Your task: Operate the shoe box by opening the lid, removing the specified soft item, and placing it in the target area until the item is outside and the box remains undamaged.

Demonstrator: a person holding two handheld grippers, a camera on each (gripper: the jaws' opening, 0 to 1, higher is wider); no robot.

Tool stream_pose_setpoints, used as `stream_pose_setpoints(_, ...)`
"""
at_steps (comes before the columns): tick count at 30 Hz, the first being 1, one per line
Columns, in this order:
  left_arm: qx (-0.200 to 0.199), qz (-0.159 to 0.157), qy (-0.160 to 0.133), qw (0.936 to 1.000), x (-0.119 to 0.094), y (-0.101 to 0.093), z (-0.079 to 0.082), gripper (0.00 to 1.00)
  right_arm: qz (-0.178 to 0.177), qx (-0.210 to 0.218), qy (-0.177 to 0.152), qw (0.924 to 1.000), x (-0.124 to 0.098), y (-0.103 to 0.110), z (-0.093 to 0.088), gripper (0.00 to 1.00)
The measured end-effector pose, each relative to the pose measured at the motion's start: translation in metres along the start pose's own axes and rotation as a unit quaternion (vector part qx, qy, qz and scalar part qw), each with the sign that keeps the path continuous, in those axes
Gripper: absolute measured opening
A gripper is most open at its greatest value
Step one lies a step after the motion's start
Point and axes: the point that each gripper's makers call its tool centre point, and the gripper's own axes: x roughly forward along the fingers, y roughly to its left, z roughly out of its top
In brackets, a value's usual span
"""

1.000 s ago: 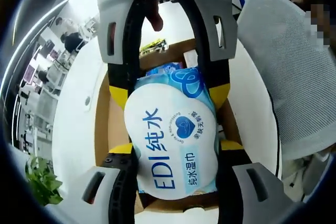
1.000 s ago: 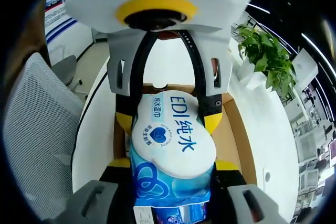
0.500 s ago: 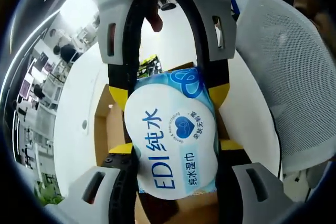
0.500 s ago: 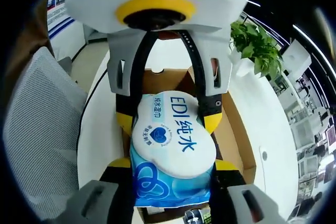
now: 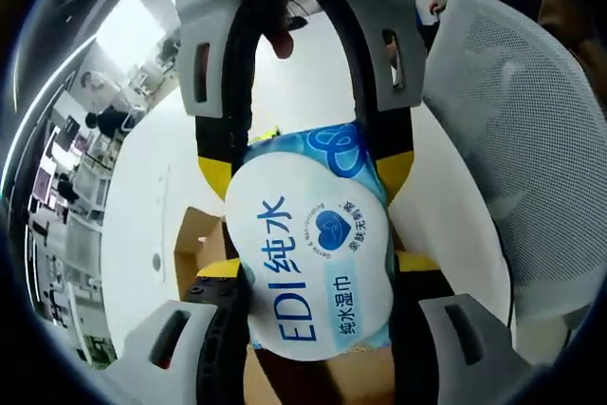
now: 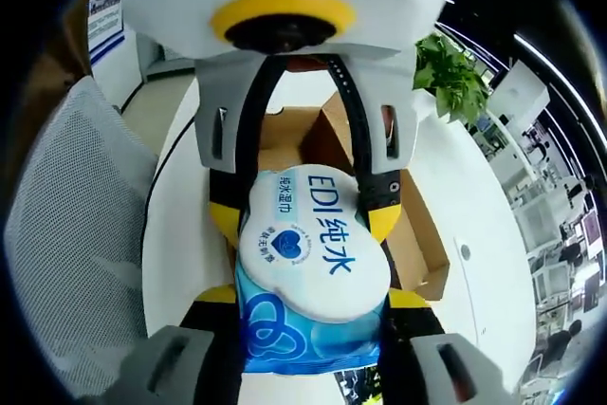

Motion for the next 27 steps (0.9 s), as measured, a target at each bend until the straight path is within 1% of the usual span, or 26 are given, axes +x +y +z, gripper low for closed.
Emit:
stream_pose_setpoints(5,0.011,0.0,-0.002,0.9999,0.006,0.006,0.015,0.59,-0.012,0.004,0.0,0.9999,-0.012,-0.007,-0.014,0.53)
stream_pose_setpoints(13,0.022,-0.003,-0.006,0.9997,0.015,0.016,0.039,0.59,-0.019,0.01,0.004,0.9998,-0.028,-0.015,-0.032,0.53)
stream_pose_setpoints(27,0.041,-0.008,-0.009,0.9991,0.032,0.027,0.072,0.59,-0.032,0.022,0.01,0.9992,-0.049,-0.026,-0.062,0.53)
